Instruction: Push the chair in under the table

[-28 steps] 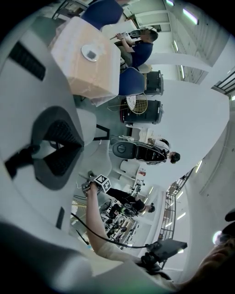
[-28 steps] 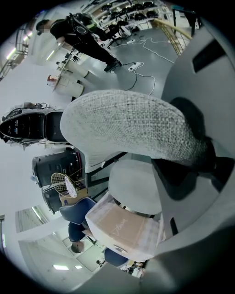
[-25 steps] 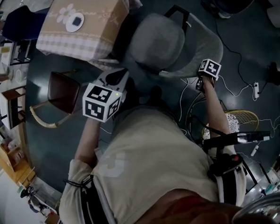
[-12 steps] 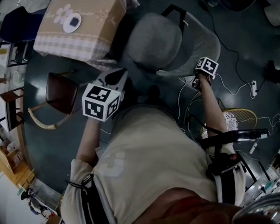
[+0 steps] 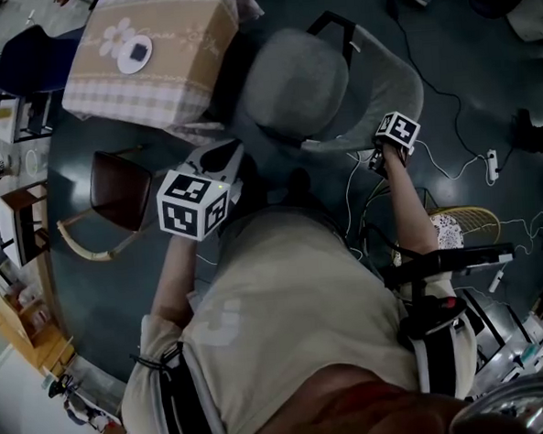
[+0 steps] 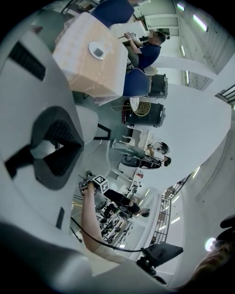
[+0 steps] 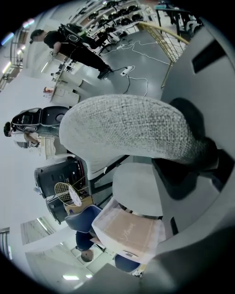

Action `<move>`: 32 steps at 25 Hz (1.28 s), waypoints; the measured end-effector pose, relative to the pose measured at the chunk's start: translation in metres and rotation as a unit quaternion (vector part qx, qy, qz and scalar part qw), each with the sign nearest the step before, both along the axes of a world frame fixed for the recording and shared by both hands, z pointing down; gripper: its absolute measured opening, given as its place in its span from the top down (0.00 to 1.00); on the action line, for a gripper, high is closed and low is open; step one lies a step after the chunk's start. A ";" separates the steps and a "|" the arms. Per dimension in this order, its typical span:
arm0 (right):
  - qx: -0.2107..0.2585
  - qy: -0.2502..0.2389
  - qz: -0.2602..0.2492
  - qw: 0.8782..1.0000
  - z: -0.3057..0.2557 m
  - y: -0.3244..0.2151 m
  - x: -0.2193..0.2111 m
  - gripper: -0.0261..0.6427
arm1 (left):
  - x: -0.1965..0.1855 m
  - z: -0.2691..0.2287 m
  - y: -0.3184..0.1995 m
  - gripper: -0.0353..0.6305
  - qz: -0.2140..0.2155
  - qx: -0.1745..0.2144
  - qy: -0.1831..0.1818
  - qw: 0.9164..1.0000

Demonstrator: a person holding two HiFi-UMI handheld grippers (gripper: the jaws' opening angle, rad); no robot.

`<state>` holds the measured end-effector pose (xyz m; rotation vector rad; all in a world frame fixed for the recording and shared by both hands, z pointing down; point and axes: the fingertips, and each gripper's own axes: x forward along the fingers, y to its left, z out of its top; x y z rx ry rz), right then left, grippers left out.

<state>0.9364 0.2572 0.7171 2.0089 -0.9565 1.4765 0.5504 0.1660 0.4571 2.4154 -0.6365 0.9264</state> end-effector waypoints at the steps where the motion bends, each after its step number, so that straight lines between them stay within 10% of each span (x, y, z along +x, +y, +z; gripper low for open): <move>1: 0.000 0.000 -0.003 1.000 0.000 0.000 0.000 0.77 | 0.002 0.000 0.000 0.94 0.001 0.000 0.001 1.000; 32: -0.007 0.007 -0.035 0.999 0.001 -0.013 -0.001 0.76 | 0.002 0.007 0.005 0.94 0.027 0.004 -0.034 0.999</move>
